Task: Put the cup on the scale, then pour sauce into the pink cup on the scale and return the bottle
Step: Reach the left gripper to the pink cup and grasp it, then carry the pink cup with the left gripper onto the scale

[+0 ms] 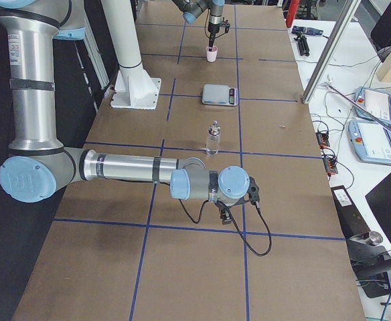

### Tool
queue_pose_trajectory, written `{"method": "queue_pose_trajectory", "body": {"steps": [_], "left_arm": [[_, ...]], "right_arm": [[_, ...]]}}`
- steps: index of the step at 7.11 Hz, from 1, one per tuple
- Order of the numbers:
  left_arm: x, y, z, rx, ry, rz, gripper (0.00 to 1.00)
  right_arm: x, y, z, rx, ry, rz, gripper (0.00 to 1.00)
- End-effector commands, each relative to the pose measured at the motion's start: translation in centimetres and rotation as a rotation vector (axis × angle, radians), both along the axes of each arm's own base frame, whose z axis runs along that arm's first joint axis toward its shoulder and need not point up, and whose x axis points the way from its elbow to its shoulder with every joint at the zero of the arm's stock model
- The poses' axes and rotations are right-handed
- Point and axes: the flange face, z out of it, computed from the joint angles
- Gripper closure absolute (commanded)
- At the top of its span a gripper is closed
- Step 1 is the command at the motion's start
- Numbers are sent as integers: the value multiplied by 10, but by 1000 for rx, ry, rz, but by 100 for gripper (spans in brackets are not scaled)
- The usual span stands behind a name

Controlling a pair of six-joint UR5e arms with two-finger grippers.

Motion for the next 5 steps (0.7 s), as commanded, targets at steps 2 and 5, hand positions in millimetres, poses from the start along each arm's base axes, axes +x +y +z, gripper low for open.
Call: {"method": "queue_pose_trajectory", "body": {"steps": [2, 5], "left_arm": [[-4, -23, -153, -65, 85, -133, 100], [119, -31, -251, -164, 95, -207, 100]], "right_arm": [[0, -1, -8, 15, -3, 1, 0], [-1, -4, -20, 110, -14, 1, 0]]}}
